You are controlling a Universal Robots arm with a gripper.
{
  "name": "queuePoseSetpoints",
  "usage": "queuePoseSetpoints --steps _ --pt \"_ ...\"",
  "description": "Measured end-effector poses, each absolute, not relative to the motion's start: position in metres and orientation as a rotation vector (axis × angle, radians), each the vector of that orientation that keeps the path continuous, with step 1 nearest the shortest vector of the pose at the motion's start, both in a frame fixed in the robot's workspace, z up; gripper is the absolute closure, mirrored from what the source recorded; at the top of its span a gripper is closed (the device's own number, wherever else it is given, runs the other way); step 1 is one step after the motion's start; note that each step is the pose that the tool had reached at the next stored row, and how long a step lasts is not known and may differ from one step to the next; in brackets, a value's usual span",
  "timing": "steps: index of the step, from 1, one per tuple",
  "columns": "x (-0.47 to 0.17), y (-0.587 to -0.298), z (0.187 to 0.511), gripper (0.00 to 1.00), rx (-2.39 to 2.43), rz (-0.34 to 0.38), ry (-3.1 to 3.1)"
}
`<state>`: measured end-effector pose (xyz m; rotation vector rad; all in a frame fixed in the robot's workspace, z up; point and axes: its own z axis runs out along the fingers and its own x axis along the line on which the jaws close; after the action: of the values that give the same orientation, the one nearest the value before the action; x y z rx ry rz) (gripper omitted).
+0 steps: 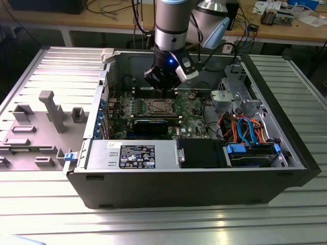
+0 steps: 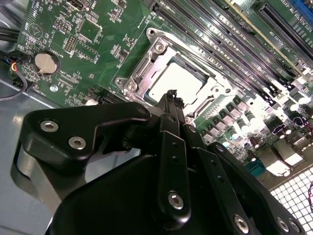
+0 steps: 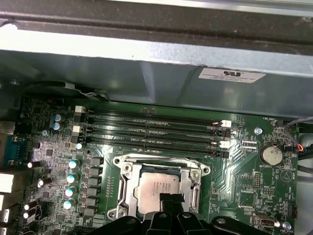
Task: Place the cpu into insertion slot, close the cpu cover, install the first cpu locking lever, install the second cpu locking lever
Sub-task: 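Install the second cpu locking lever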
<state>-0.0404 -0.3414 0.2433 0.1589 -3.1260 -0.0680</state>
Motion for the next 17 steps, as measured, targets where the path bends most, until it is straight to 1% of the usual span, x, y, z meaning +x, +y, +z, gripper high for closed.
queuePoseSetpoints --steps 17 --pt "-0.040 -0.362 0.243 0.89 0.159 -0.080 -3.126"
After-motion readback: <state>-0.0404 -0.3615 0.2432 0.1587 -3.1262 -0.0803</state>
